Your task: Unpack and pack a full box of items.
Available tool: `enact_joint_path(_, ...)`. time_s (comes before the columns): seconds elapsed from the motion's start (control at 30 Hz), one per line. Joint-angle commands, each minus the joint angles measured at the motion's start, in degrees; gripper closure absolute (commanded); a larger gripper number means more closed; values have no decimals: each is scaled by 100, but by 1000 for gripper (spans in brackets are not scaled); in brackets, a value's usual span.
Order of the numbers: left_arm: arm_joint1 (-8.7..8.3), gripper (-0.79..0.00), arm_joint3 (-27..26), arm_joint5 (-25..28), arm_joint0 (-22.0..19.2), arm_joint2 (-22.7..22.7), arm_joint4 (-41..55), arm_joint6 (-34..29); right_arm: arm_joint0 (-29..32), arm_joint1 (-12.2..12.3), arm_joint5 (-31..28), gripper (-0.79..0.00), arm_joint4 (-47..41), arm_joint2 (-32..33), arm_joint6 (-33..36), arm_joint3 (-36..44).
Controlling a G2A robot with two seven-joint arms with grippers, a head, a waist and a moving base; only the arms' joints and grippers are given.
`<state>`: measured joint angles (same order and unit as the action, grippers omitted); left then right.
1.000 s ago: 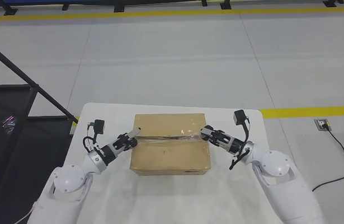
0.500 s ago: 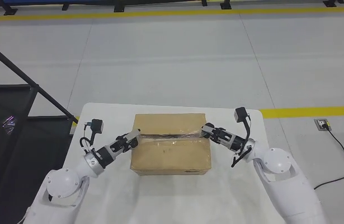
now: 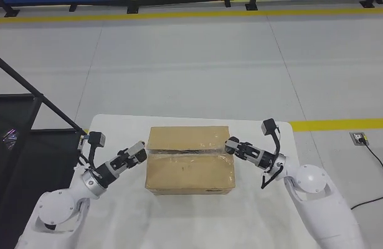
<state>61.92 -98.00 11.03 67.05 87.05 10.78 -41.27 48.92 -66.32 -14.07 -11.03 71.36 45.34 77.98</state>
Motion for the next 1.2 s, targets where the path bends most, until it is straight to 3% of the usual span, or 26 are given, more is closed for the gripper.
enact_joint_path(0.0,21,-785,183,78,-127,-191,-15,24,-31,-3,-5,0,-10,-12,5,-31)
enact_joint_path(0.23,126,-785,959,233,-766,-786,86,202,-120,-8,26,0,-1,-39,8,-83)
enact_joint_path(0.47,188,-785,1387,316,-1129,-1043,179,279,-148,-9,-10,0,-24,-54,31,-100)
enact_joint_path(1.17,257,-785,1744,238,-1331,-1277,9,587,95,5,-684,0,67,-98,6,-88)
